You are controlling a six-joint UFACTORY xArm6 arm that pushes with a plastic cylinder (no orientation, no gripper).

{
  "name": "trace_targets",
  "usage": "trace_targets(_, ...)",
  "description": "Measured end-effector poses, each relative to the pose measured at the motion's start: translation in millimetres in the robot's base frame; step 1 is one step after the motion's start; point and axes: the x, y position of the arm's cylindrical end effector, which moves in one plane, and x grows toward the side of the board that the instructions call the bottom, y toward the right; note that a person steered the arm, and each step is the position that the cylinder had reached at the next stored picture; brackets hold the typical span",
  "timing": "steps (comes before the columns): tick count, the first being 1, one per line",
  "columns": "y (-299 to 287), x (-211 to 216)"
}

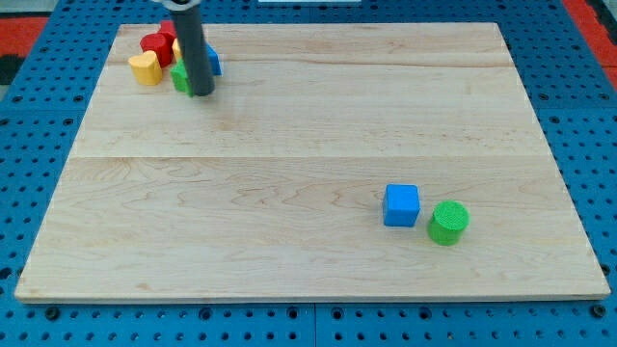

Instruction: Point at the green circle

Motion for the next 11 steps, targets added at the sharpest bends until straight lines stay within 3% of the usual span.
trace_targets(1,-17,-8)
trace_targets(2,24,42)
trace_targets(3,110,60)
trace_targets(5,368,74)
trace_targets(6,454,119)
trace_targets(8,459,239)
trace_targets(11,352,237)
